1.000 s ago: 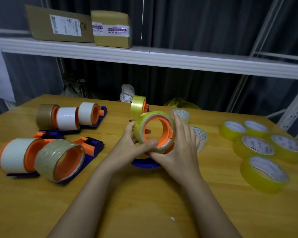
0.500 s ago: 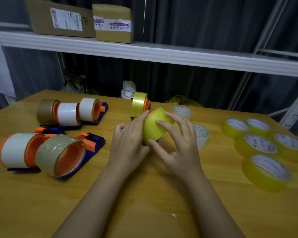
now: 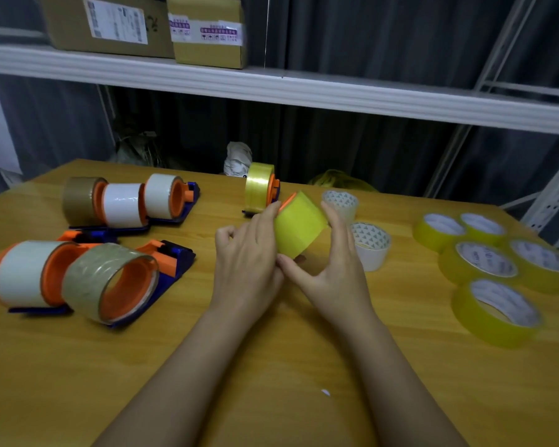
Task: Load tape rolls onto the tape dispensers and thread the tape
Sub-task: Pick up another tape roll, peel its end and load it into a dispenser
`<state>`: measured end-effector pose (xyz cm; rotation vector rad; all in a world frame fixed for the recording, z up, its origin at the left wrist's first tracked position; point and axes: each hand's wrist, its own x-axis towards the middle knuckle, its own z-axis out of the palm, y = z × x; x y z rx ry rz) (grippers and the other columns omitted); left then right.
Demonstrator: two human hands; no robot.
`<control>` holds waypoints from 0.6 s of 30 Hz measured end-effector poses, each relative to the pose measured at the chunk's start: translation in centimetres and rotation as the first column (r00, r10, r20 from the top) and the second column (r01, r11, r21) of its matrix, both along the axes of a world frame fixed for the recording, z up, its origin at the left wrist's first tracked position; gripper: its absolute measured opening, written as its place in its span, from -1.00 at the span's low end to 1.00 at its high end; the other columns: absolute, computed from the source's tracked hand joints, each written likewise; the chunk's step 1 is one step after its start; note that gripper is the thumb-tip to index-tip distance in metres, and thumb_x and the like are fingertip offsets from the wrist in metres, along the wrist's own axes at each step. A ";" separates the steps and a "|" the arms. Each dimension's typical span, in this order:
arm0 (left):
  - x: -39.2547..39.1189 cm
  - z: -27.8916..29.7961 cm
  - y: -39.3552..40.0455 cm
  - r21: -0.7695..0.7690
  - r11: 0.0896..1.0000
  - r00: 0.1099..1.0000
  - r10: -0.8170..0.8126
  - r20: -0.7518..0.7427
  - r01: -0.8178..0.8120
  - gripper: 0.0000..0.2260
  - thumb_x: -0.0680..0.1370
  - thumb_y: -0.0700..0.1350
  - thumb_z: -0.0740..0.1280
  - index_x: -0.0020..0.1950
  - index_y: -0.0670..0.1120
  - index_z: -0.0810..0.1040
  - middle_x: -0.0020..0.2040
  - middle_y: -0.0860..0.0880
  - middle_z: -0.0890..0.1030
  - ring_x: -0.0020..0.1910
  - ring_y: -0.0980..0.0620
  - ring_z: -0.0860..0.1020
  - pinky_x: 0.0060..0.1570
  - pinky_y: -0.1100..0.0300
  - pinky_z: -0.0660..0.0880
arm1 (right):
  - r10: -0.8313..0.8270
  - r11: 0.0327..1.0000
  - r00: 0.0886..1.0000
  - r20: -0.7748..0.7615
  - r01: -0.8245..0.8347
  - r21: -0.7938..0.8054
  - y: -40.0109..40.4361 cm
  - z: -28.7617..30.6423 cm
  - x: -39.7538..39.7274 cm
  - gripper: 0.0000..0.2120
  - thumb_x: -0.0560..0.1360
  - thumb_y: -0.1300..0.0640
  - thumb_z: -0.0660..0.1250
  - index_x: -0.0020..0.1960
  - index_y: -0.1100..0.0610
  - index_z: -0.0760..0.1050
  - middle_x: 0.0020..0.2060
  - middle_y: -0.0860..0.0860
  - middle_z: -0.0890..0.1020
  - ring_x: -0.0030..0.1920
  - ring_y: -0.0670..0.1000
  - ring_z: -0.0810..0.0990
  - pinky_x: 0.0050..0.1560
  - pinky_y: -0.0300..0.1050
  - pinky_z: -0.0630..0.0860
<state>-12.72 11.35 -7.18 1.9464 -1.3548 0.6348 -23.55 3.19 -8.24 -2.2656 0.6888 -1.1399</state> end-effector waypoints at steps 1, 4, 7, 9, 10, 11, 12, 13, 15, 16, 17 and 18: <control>-0.1 0.2 0.2 0.013 0.999 0.997 -0.051 -0.053 0.052 -0.34 0.37 -0.07 0.49 0.40 -0.12 0.28 0.04 0.02 0.55 0.03 0.07 0.46 -0.04 0.21 0.12 | 0.014 0.999 1.000 0.023 -0.015 0.051 0.0 0.0 -0.1 -0.15 0.35 -0.21 0.46 0.50 -0.04 0.14 0.44 -0.10 0.30 0.43 -0.13 0.27 0.40 -0.11 0.33; -0.1 1.0 1.4 0.078 0.942 0.886 -0.275 -0.373 0.326 -0.30 0.46 0.02 0.42 0.47 0.06 0.10 0.16 0.19 0.29 0.07 0.32 0.12 0.17 0.17 0.17 | -0.013 0.999 0.997 0.080 0.010 0.041 -0.1 0.0 -0.3 -0.16 0.33 -0.19 0.47 0.50 -0.04 0.19 0.39 -0.12 0.35 0.38 -0.16 0.31 0.36 -0.10 0.38; 1.0 1.7 1.5 -0.091 0.815 0.541 -0.459 -0.705 0.572 -0.48 0.42 -0.02 0.31 0.35 0.14 0.25 0.18 0.17 0.40 0.22 0.17 0.34 0.06 0.30 0.38 | -0.010 0.999 0.991 0.134 0.004 0.041 -0.4 0.1 -0.6 -0.17 0.31 -0.21 0.41 0.50 -0.11 0.19 0.42 -0.14 0.32 0.43 -0.15 0.26 0.39 0.00 0.36; 1.7 2.1 1.0 -0.342 0.788 0.290 -0.533 -0.795 0.511 -0.65 0.35 -0.04 0.27 0.13 0.03 0.45 0.03 0.06 0.54 0.06 0.02 0.51 -0.11 0.36 0.47 | 0.056 0.997 0.989 0.140 -0.063 0.045 -0.6 0.3 -0.9 -0.18 0.30 -0.18 0.40 0.50 -0.16 0.17 0.43 -0.14 0.29 0.44 -0.13 0.25 0.38 0.04 0.37; 1.9 2.3 0.9 -0.404 0.790 0.209 -0.540 -0.815 0.462 -0.72 0.39 0.00 0.30 0.06 -0.03 0.51 -0.03 -0.02 0.59 0.01 -0.05 0.55 -0.09 0.30 0.51 | 0.103 0.994 0.986 0.130 -0.108 0.035 -0.5 0.4 -1.0 -0.18 0.30 -0.16 0.40 0.50 -0.17 0.17 0.43 -0.13 0.28 0.44 -0.11 0.25 0.37 0.01 0.38; 1.8 2.5 1.0 -0.427 0.800 0.141 -0.523 -0.841 0.420 -0.70 0.48 0.08 0.30 0.06 -0.10 0.55 -0.03 -0.10 0.63 0.01 -0.10 0.59 -0.02 0.19 0.54 | 0.152 0.988 0.982 0.115 -0.155 0.017 -0.3 0.5 -1.1 -0.18 0.30 -0.14 0.41 0.50 -0.17 0.17 0.42 -0.11 0.27 0.44 -0.09 0.26 0.36 -0.03 0.39; 1.6 2.7 1.1 -0.420 0.821 0.071 -0.480 -0.874 0.387 -0.62 0.53 0.15 0.25 0.11 -0.13 0.56 0.02 -0.13 0.64 0.03 -0.11 0.62 0.05 0.09 0.55 | 0.196 0.981 0.976 0.095 -0.196 -0.010 -0.1 0.5 -1.1 -0.19 0.30 -0.13 0.40 0.49 -0.17 0.17 0.41 -0.10 0.26 0.42 -0.09 0.27 0.34 -0.10 0.39; 1.6 2.7 1.3 -0.406 0.836 0.008 -0.440 -0.898 0.369 -0.57 0.55 0.17 0.18 0.17 -0.13 0.55 0.06 -0.14 0.65 0.05 -0.10 0.63 0.08 0.04 0.54 | 0.226 0.974 0.971 0.072 -0.223 -0.045 0.1 0.5 -1.0 -0.20 0.31 -0.13 0.40 0.49 -0.17 0.17 0.40 -0.09 0.26 0.40 -0.10 0.28 0.31 -0.18 0.39; 1.4 2.8 1.4 -0.395 0.852 -0.056 -0.401 -0.914 0.343 -0.57 0.57 0.16 0.15 0.24 -0.11 0.52 0.08 -0.15 0.65 0.06 -0.09 0.64 0.10 0.01 0.53 | 0.241 0.964 0.970 0.029 -0.236 -0.121 0.1 0.4 -0.9 -0.21 0.32 -0.17 0.38 0.48 -0.15 0.15 0.37 -0.06 0.26 0.37 -0.12 0.29 0.27 -0.35 0.33; 1.3 2.8 1.4 -0.401 0.856 -0.076 -0.399 -0.914 0.327 -0.57 0.58 0.15 0.15 0.25 -0.11 0.52 0.10 -0.15 0.65 0.07 -0.09 0.63 0.11 0.00 0.53 | 0.237 0.962 0.971 0.012 -0.233 -0.142 0.1 0.3 -0.9 -0.20 0.33 -0.20 0.38 0.49 -0.14 0.14 0.36 -0.04 0.26 0.36 -0.12 0.29 0.26 -0.40 0.31; 1.2 2.9 1.4 -0.413 0.860 -0.089 -0.406 -0.909 0.300 -0.58 0.59 0.13 0.15 0.27 -0.11 0.51 0.11 -0.16 0.64 0.08 -0.10 0.63 0.13 -0.01 0.53 | 0.228 0.962 0.974 -0.006 -0.227 -0.152 0.0 0.2 -0.9 -0.19 0.33 -0.23 0.38 0.49 -0.14 0.13 0.35 -0.04 0.25 0.35 -0.11 0.29 0.26 -0.41 0.29; 1.1 2.9 1.3 -0.429 0.864 -0.103 -0.417 -0.903 0.262 -0.60 0.59 0.12 0.16 0.29 -0.11 0.50 0.13 -0.16 0.62 0.09 -0.10 0.62 0.15 -0.01 0.53 | 0.214 0.964 0.976 -0.026 -0.216 -0.158 -0.1 0.2 -0.9 -0.18 0.33 -0.26 0.37 0.49 -0.15 0.11 0.35 -0.03 0.25 0.34 -0.09 0.30 0.26 -0.37 0.30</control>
